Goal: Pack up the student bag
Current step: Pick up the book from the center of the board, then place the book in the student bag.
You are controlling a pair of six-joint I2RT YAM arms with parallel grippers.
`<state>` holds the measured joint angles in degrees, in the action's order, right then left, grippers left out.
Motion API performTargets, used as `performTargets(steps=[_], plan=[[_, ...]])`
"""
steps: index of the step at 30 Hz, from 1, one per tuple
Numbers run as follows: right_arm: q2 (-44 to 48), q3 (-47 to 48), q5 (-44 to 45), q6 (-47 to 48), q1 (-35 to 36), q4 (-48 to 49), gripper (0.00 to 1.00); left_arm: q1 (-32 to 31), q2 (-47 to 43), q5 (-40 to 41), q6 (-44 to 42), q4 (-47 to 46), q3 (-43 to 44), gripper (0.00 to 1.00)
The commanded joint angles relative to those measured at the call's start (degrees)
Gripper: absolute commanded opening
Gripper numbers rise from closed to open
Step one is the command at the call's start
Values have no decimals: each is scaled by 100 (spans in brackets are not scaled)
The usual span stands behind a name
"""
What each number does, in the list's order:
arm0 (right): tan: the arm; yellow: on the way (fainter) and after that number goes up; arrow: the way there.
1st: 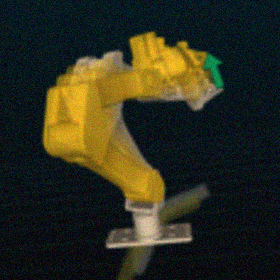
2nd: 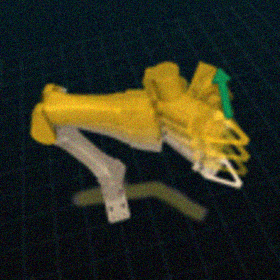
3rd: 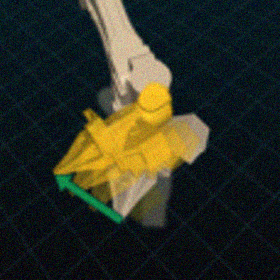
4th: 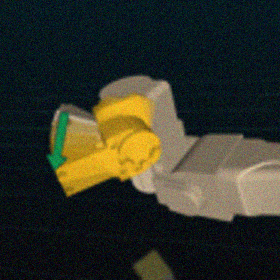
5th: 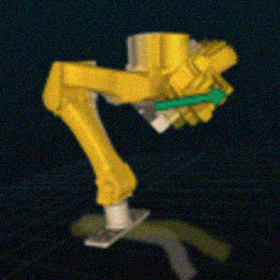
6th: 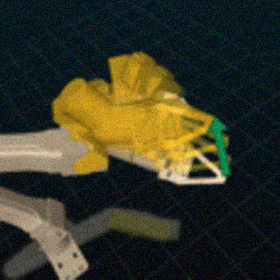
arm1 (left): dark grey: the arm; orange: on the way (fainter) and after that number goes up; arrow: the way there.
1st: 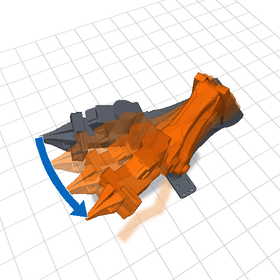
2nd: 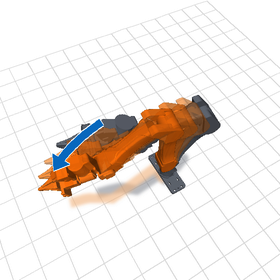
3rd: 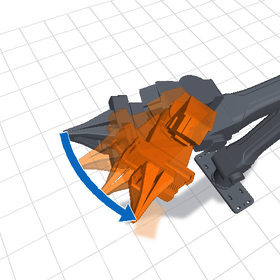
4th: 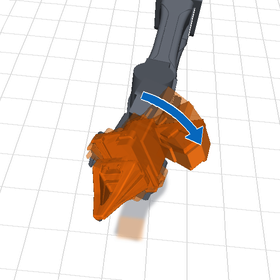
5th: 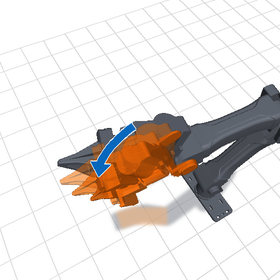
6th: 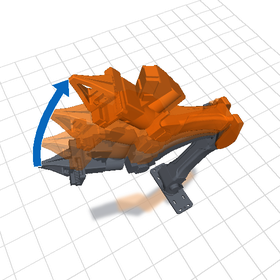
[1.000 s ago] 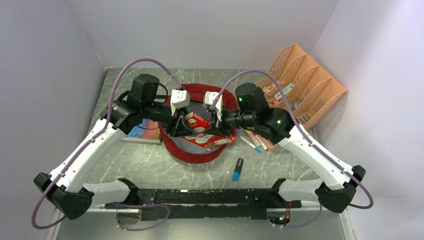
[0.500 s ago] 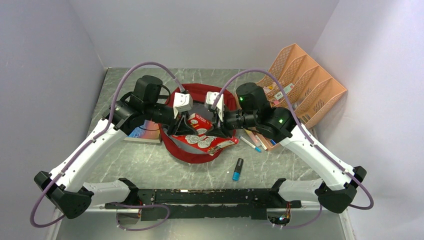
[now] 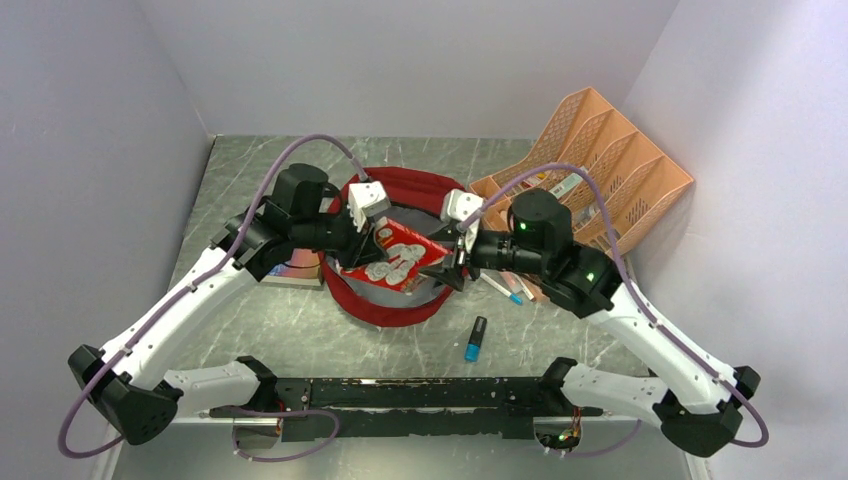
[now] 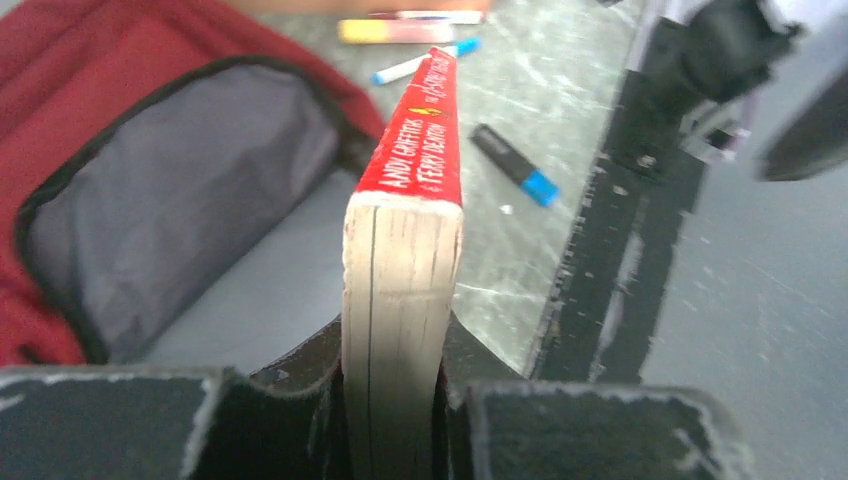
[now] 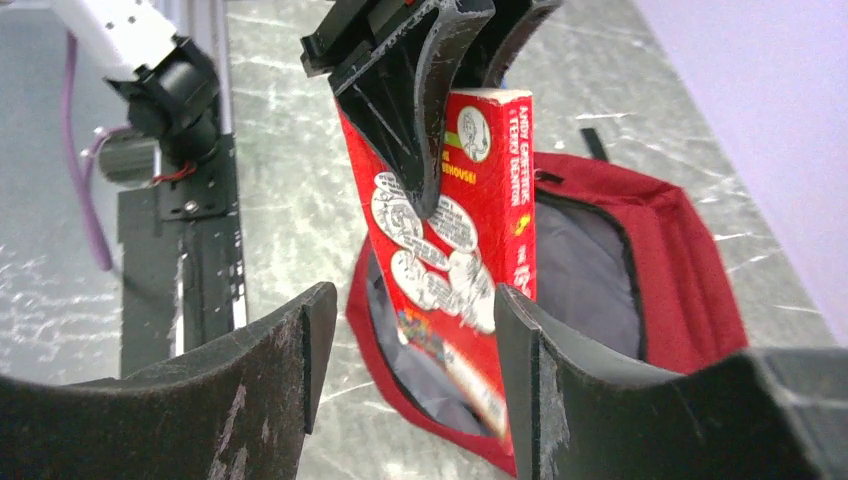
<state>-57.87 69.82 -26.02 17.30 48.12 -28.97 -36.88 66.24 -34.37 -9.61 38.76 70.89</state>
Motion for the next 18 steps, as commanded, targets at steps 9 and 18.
performTargets(steps=[9,18], plan=[[467,-1646,1453,-621,-6,2157,57,537,-1179,5232,1818,-1115,-10,5],[-1312,-1376,2078,206,4,2062,59,533,-1622,5966,2178,-689,-183,5]])
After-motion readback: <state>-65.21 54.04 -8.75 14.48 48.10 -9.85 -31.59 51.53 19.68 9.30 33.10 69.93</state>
